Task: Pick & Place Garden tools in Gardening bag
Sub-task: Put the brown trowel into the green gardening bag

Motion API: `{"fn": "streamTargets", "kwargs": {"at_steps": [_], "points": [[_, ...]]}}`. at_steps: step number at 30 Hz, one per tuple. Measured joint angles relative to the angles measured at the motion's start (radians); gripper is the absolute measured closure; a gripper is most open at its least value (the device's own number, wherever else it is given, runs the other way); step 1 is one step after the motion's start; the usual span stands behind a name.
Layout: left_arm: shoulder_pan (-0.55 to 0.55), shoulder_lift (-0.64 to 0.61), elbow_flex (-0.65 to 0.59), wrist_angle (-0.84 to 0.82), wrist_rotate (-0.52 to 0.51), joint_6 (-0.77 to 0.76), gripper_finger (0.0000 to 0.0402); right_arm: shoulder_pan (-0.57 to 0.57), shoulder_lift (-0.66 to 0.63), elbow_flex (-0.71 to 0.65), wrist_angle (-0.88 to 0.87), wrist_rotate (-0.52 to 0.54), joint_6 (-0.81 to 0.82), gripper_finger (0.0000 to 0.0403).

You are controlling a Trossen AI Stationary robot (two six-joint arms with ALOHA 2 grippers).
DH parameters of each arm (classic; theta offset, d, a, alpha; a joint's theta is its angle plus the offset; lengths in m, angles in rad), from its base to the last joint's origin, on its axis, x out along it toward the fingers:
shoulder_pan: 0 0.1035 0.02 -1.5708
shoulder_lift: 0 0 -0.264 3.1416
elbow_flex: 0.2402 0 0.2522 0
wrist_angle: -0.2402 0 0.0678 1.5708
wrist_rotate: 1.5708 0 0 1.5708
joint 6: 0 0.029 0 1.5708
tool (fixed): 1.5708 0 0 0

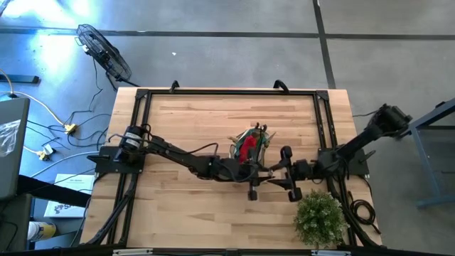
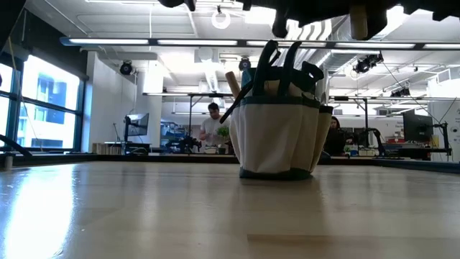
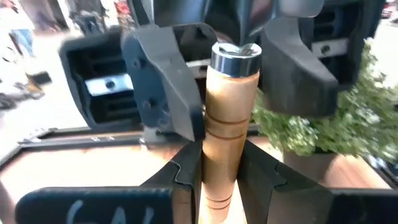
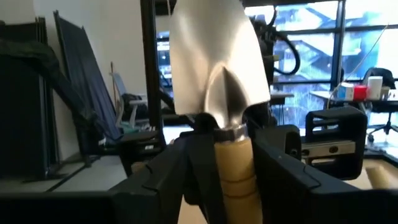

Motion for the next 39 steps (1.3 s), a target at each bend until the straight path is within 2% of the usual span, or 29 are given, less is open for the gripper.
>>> {"fn": "streamTargets", "kwargs": {"at_steps": [7,10,15,33,36,39], "points": [[0.001,0.000,0.004,-0.077,0.051,-0.032,0.0337,-0.003,-0.035,0.000,-0.101,0.018,0.071,0.0239],[0.002,0.000,0.036,-0.154,0.095,-0.036,0.0337,-0.011,-0.035,0.000,-0.131,0.019,0.090,0.0242],[0.002,0.000,0.101,-0.282,0.098,-0.037,0.0337,-0.021,-0.035,0.000,-0.145,0.014,0.111,0.0242],[0.001,-0.001,0.112,-0.333,0.096,-0.065,0.0337,-0.022,-0.035,0.000,-0.141,0.015,0.093,0.0244],[0.000,-0.001,0.112,-0.333,0.093,-0.065,0.0337,-0.022,-0.035,0.000,-0.142,0.014,0.092,0.0260],[0.001,-0.001,0.112,-0.334,0.086,-0.066,0.0337,-0.022,-0.035,0.000,-0.146,0.012,0.070,0.0295]]}}
